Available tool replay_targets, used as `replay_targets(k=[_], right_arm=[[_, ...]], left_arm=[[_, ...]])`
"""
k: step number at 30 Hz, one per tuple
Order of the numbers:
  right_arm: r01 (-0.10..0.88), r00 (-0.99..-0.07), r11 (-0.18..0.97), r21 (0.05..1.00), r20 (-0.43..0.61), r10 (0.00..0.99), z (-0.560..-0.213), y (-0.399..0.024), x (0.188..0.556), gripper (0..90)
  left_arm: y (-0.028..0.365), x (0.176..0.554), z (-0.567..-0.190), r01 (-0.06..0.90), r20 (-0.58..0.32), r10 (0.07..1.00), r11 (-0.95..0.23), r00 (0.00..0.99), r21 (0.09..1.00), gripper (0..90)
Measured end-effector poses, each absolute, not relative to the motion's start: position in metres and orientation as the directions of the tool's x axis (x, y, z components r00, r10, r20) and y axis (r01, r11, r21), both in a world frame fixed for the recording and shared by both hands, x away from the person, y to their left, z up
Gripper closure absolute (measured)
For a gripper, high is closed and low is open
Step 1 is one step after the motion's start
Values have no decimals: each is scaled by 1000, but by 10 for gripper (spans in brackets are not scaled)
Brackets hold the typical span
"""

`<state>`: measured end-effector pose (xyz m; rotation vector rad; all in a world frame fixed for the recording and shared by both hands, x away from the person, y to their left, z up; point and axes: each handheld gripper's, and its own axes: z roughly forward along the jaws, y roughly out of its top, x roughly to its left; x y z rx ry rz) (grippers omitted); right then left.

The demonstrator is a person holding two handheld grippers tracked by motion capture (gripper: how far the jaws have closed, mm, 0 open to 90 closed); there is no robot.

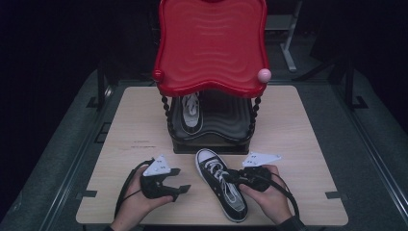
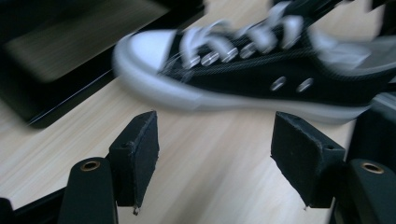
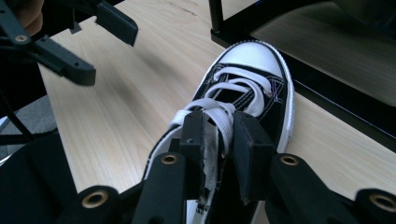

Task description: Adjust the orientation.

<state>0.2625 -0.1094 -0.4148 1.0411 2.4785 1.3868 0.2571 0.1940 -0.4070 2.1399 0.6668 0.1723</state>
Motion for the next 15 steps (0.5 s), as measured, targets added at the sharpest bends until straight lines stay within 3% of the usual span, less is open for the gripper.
replay_targets(k=[15], right_arm=[[507,-783,371,778,234,577,-420,-126,270,807]], left_arm=[[128,260,-410,358,-126,457,-466,880,809,325]])
